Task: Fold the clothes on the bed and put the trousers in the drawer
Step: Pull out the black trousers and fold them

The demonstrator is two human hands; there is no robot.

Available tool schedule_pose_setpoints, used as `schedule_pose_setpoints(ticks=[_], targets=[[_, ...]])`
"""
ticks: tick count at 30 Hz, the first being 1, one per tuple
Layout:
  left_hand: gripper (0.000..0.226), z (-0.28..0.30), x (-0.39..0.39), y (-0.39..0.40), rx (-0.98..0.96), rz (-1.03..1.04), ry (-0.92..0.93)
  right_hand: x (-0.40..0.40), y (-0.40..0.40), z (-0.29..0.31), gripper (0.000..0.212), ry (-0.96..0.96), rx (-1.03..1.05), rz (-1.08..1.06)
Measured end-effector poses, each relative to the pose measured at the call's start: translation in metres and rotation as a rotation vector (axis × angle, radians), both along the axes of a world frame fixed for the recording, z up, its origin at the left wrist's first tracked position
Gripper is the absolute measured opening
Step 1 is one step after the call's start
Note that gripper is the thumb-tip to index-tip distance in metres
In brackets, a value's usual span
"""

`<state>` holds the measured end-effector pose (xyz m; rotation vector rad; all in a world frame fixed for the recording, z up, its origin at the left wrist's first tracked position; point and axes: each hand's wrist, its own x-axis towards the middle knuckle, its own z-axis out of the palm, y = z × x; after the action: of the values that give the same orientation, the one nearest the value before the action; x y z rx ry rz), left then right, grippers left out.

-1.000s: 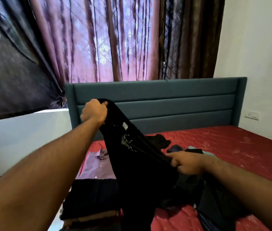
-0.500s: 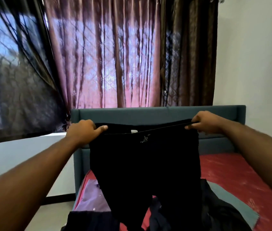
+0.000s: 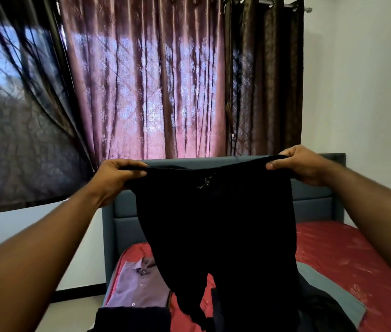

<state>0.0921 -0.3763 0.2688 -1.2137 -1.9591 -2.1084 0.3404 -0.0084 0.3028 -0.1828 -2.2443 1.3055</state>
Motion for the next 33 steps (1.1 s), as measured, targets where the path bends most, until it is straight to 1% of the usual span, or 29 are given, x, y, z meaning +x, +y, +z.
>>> schedule_pose_setpoints(ticks=[1, 2, 3, 4, 5, 6, 7, 8, 9, 10, 11, 12, 13, 14, 15, 16, 17, 19, 20, 22, 24, 25, 26, 27, 30, 32, 33], targets=[[0.025, 0.005, 0.002, 0.004, -0.014, -0.001, 0.000, -0.003, 0.001, -0.002, 0.100, 0.036, -0.058, 0.020], [0.023, 0.010, 0.001, 0.006, -0.029, 0.015, -0.002, -0.004, 0.004, -0.003, 0.098, 0.063, -0.088, 0.026], [0.021, 0.015, -0.002, 0.007, -0.059, 0.047, -0.004, -0.003, 0.006, -0.003, 0.091, 0.084, -0.110, 0.029], [0.019, 0.019, -0.006, 0.007, -0.104, 0.090, -0.016, -0.003, 0.008, -0.004, 0.078, 0.091, -0.125, 0.015], [0.017, 0.023, -0.009, 0.009, -0.188, 0.150, -0.022, -0.004, 0.008, -0.005, 0.064, 0.093, -0.135, -0.009], [0.016, 0.026, -0.010, 0.014, -0.301, 0.214, -0.017, -0.005, 0.007, -0.006, 0.054, 0.080, -0.107, -0.056], [0.015, 0.028, -0.009, 0.020, -0.421, 0.277, 0.002, -0.008, 0.006, -0.007, 0.046, 0.042, -0.011, -0.133], [0.020, 0.029, -0.006, 0.028, -0.508, 0.329, 0.020, -0.012, 0.004, -0.008, 0.036, -0.015, 0.146, -0.246], [0.027, 0.028, -0.004, 0.040, -0.545, 0.379, 0.034, -0.018, 0.000, -0.009, 0.024, -0.071, 0.297, -0.364], [0.031, 0.026, -0.002, 0.053, -0.531, 0.439, 0.043, -0.023, -0.005, -0.011, 0.016, -0.099, 0.388, -0.470], [0.031, 0.022, 0.001, 0.067, -0.471, 0.506, 0.042, -0.027, -0.013, -0.014, 0.013, -0.098, 0.394, -0.553], [0.025, 0.018, 0.004, 0.082, -0.383, 0.565, 0.015, -0.032, -0.022, -0.017, 0.013, -0.078, 0.346, -0.594], [0.015, 0.012, 0.011, 0.096, -0.293, 0.600, -0.029, -0.037, -0.035, -0.021, 0.014, -0.053, 0.241, -0.577], [0.009, 0.003, 0.018, 0.112, -0.222, 0.605, -0.080, -0.041, -0.050, -0.028, 0.014, -0.028, 0.084, -0.506], [0.009, -0.006, 0.027, 0.127, -0.182, 0.577, -0.123, -0.047, -0.065, -0.036, 0.016, -0.012, -0.086, -0.410], [0.009, -0.015, 0.038, 0.142, -0.168, 0.499, -0.161, -0.053, -0.079, -0.044, 0.019, -0.012, -0.228, -0.323], [0.009, -0.024, 0.051, 0.155, -0.155, 0.371, -0.206, -0.057, -0.091, -0.052, 0.021, -0.029, -0.326, -0.249], [0.014, -0.036, 0.079, 0.170, -0.155, 0.080, -0.290, -0.063, -0.109, -0.063, 0.019, -0.048, -0.414, -0.128], [0.023, -0.039, 0.088, 0.171, -0.168, -0.035, -0.303, -0.063, -0.115, -0.065, 0.015, -0.035, -0.433, -0.084], [0.049, -0.046, 0.087, 0.167, -0.149, -0.174, -0.230, -0.064, -0.116, -0.065, 0.008, 0.007, -0.503, -0.011], [0.077, -0.052, 0.077, 0.159, -0.153, -0.229, -0.086, -0.062, -0.109, -0.062, 0.021, -0.020, -0.605, 0.097], [0.085, -0.053, 0.074, 0.155, -0.182, -0.231, 0.003, -0.060, -0.106, -0.058, 0.025, -0.052, -0.613, 0.151], [0.084, -0.053, 0.072, 0.152, -0.191, -0.228, 0.072, -0.058, -0.104, -0.055, 0.027, -0.079, -0.572, 0.192], [0.077, -0.051, 0.071, 0.149, -0.176, -0.218, 0.111, -0.057, -0.099, -0.053, 0.026, -0.098, -0.485, 0.213], [0.044, -0.041, 0.071, 0.140, -0.073, -0.191, 0.176, -0.053, -0.081, -0.056, 0.019, -0.083, -0.120, 0.178], [0.038, -0.033, 0.068, 0.135, -0.058, -0.173, 0.238, -0.051, -0.071, -0.062, 0.019, -0.115, 0.017, 0.199], [0.039, -0.029, 0.069, 0.134, -0.063, -0.195, 0.238, -0.050, -0.067, -0.067, 0.024, -0.160, 0.057, 0.244]])
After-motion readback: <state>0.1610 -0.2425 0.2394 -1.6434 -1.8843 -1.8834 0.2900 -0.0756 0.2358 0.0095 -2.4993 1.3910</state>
